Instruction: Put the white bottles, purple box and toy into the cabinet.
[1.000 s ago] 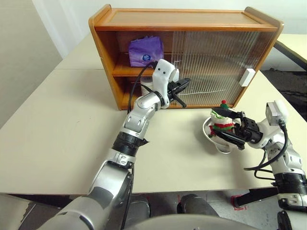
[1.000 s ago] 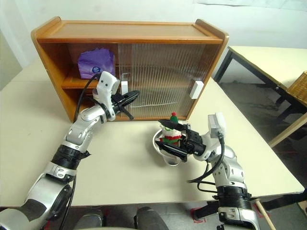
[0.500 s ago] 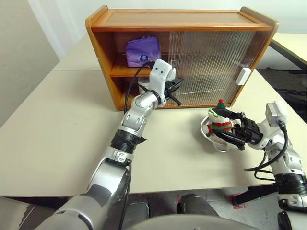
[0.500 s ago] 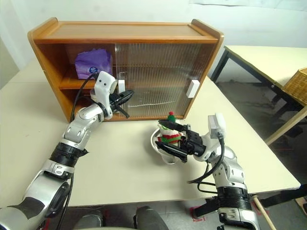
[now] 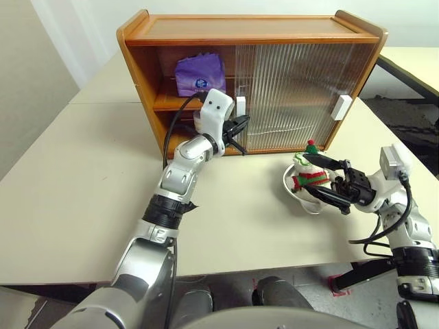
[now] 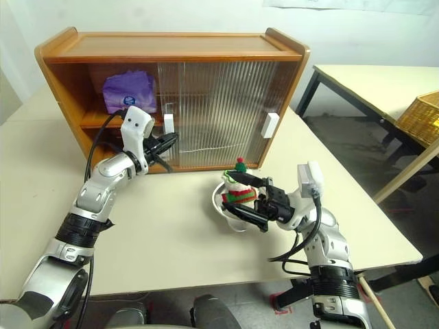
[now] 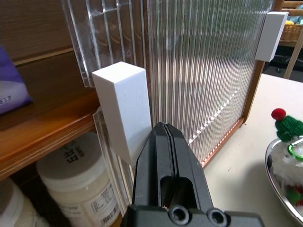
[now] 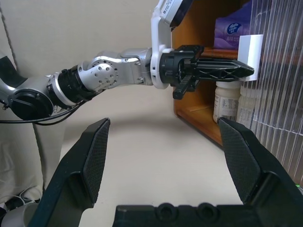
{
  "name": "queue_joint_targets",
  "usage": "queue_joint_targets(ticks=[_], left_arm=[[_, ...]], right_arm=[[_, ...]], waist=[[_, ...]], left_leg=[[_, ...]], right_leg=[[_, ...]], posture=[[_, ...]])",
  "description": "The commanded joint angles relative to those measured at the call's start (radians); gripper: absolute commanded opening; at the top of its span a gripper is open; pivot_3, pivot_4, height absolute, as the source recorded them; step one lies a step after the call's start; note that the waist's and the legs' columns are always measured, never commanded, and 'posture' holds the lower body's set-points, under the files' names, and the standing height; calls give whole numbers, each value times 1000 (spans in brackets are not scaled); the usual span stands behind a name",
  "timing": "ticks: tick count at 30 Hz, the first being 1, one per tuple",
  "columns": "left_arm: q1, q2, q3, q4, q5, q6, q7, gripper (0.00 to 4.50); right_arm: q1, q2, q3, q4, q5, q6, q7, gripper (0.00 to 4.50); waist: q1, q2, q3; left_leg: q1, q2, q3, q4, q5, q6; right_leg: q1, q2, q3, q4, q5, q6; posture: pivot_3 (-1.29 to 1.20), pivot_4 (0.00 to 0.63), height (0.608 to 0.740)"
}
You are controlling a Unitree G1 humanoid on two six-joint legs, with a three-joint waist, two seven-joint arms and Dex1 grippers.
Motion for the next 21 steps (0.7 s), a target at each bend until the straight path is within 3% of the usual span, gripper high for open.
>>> queue_joint_targets(ticks=[1,6,13,15,21], left_arm=[[19,38,66,-8,5,26,45,39],[34,44,79,-31,-28,16,28,39],[111,31,60,-184,-170,-7,-139,39],[132,36,54,-222,-199,-6,-178,39],[149,39,36,-254,-204,18,-184,39]], right_arm=[[-3,-4,-6,13,-1,-8,8,4500],[-1,-3,-5,16,-2,-10,9,4500],[0,-3,-4,19,-5,-14,13,4500],[0,-5,-4,20,-5,-14,15,4500],[-2,-8,-2,25,-6,-10,21,4500]], waist=[[-1,0,0],[-1,0,0],[11,0,0],[17,0,0],[29,0,0]], left_leg=[[0,0,0,0,0,0],[0,0,0,0,2,-2],[-3,0,-1,0,3,-2],[-4,0,-1,-1,3,-3],[-5,-1,-2,-1,2,-5]], right_leg=[[0,0,0,0,0,0],[-1,0,0,1,1,-2],[-3,0,0,0,2,-3],[-4,0,0,0,5,-10],[-3,0,0,0,0,-10]], posture=[[-152,0,740],[-151,0,740],[-150,0,740],[-147,0,740],[-133,0,740]])
